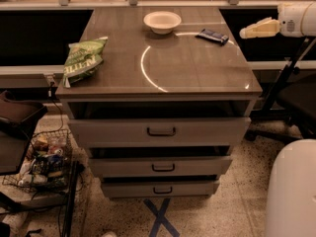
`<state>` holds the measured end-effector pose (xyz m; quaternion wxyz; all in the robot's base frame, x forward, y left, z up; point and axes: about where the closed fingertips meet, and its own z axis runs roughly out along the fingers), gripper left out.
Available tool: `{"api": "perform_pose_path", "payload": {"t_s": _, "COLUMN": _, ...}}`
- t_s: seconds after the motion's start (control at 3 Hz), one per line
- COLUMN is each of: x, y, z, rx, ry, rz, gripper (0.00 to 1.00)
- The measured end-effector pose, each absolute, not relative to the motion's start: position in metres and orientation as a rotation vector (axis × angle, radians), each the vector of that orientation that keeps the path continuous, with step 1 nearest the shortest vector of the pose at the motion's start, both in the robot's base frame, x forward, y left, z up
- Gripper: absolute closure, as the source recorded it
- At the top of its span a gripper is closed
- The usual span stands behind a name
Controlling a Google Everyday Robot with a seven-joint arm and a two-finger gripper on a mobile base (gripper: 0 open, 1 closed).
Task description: Move rxbar blueberry near green jalapeno chip bag
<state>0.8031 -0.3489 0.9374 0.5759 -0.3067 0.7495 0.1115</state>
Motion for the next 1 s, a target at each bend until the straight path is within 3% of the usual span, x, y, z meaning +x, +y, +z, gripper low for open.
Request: {"api": "perform_pose_path", "payload": {"t_s": 1.0, "x": 0.850, "y": -0.362, "z": 0.905, "rx": -0.362, "ry": 1.751, "rz": 0.379, "gripper": 0.00}}
